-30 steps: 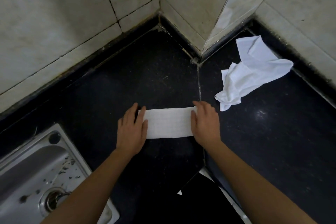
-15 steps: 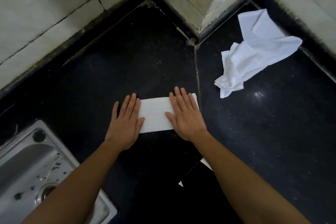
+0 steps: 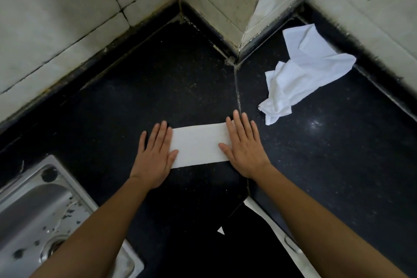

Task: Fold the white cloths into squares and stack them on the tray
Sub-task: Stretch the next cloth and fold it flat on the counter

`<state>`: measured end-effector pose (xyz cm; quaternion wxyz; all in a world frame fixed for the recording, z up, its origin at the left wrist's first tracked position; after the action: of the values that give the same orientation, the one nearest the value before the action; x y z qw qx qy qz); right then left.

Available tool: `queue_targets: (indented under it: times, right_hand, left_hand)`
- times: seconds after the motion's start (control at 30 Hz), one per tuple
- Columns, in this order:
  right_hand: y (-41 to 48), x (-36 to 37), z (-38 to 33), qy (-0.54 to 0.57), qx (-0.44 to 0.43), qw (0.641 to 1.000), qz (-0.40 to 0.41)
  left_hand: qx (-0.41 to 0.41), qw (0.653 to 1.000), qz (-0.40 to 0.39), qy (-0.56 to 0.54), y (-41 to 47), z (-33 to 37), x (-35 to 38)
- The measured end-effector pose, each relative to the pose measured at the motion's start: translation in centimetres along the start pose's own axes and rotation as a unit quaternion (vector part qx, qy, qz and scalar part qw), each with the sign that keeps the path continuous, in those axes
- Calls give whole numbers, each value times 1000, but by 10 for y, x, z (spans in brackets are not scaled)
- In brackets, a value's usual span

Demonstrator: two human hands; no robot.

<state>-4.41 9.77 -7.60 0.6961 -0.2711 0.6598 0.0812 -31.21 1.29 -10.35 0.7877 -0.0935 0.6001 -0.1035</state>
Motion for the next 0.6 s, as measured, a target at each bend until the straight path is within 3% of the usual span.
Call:
queue_targets:
  times: [0.13, 0.23, 0.4, 0.6]
  right_hand:
    - [-24, -11, -7, 109, 146, 980, 76]
    - [-30, -12, -6, 186, 237, 953, 37]
    - [-25, -21, 0, 187, 256, 948, -30]
    - [-10, -22, 5, 244, 302, 917, -88]
  left_hand:
    - [13, 998, 53, -26, 0, 21, -12]
    - [64, 996, 62, -12, 13, 49, -20]
    - [58, 997, 2, 42, 30, 55, -9]
    - [25, 999, 7, 21, 28, 44, -2]
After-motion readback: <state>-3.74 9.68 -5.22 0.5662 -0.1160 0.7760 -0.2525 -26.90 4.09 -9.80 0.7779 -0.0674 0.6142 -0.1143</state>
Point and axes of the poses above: each hand's wrist, its own y-axis towards the middle knuckle, its own x-axis out of the palm, z = x × y, the point moved 2 cm from there along y, towards the middle knuckle, and after that the axes turned 9 degrees about -y, right-handed, at the moved point
